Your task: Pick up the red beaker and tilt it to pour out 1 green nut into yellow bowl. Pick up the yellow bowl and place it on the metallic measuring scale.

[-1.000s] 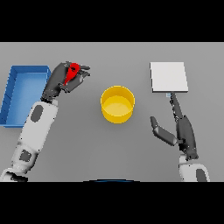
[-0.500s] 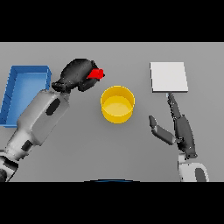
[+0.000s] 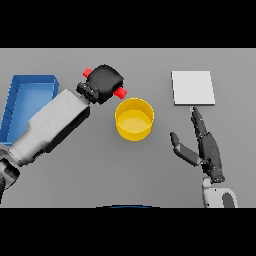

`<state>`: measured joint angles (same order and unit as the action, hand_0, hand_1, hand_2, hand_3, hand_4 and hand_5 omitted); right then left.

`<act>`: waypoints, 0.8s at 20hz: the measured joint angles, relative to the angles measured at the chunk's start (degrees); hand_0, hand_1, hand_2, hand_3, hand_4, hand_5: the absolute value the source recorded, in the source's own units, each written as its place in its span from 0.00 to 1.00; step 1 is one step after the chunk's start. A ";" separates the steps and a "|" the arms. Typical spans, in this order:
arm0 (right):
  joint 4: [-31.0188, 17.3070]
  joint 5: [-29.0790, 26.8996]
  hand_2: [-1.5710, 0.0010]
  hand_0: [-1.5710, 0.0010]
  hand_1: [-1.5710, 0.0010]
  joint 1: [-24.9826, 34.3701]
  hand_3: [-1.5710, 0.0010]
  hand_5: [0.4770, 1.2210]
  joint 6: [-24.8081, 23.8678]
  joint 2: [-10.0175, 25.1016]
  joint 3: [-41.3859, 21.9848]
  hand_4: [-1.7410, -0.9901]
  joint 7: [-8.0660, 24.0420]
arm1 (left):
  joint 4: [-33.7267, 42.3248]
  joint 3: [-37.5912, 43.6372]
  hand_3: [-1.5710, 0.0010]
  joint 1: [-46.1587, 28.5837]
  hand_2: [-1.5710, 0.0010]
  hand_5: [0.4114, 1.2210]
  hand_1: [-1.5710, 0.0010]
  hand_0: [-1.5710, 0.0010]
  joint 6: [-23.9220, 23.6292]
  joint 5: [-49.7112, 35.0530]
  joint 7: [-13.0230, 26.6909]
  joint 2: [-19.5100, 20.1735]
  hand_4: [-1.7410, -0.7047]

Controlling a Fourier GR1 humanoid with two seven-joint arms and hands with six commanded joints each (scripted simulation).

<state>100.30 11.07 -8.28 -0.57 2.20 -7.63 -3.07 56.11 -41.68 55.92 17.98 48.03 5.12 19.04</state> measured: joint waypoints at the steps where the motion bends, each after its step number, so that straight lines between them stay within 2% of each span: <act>1: -0.25 -0.03 1.00 1.00 1.00 0.06 1.00 0.21 -0.24 -0.54 -0.11 0.70 -0.15 | -0.94 -1.25 0.14 0.94 0.00 1.00 0.00 0.00 0.20 1.35 -0.66 -0.40 0.02; 4: -0.02 0.68 1.00 1.00 1.00 -0.13 1.00 0.18 -0.65 0.05 0.09 0.69 -1.32 | -2.64 -4.91 0.07 3.64 0.00 1.00 0.00 0.00 1.08 4.48 -4.86 -1.30 0.01; 7: -0.09 1.83 1.00 1.00 1.00 -0.44 1.00 0.14 -1.86 -0.37 -0.07 0.71 -2.40 | -4.34 -8.39 0.04 6.45 0.00 1.00 0.00 0.00 1.84 8.23 -6.47 -1.41 0.01; 12: -0.50 2.82 1.00 1.00 1.00 0.24 1.00 0.12 -2.44 -0.96 -0.64 0.78 -1.95 | -4.27 -14.44 0.01 10.48 0.00 1.00 0.00 0.00 2.72 14.11 -10.24 -0.27 0.00; 16: -0.96 1.75 1.00 1.00 1.00 0.84 1.00 0.12 -2.35 -1.36 -0.21 0.81 -3.24 | -5.75 -18.75 0.00 12.40 0.00 1.00 0.00 0.00 2.20 18.31 -12.52 -0.09 0.00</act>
<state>99.34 12.83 -7.43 -2.92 0.84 -7.84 -6.31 50.37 -60.44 68.32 20.18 66.34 -7.39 18.95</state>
